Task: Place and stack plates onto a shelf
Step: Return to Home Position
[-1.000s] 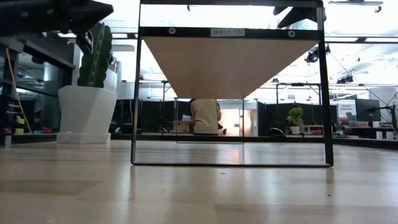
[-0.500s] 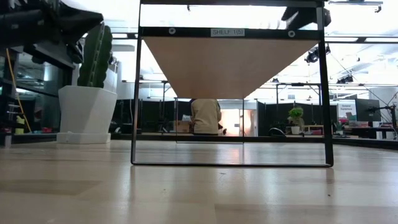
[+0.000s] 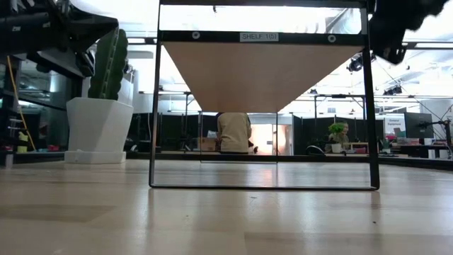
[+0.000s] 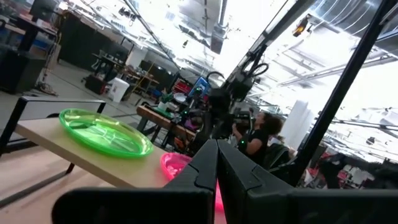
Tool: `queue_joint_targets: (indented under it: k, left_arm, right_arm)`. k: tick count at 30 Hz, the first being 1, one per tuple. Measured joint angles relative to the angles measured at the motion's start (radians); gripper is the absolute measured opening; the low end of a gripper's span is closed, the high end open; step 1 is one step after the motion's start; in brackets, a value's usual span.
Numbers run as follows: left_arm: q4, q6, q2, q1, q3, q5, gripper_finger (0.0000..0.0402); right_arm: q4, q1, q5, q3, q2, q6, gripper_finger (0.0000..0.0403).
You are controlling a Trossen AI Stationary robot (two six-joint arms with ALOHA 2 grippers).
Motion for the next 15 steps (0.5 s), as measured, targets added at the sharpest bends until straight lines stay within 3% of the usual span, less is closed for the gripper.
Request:
queue_joint_targets:
  k: [5, 15]
  left_arm:
    - [0.0, 0.0, 0.0, 0.0, 0.0, 0.0, 0.0001]
    - [-0.006, 0.0, -0.024, 0.0, 0.0, 0.0, 0.0001]
  right_arm:
    - [0.354, -0.043, 0.003, -0.276, -0.201, -0.029, 0.0006]
    - [0.599, -0.102, -0.055, -0.533, -0.428, -0.065, 0.0003]
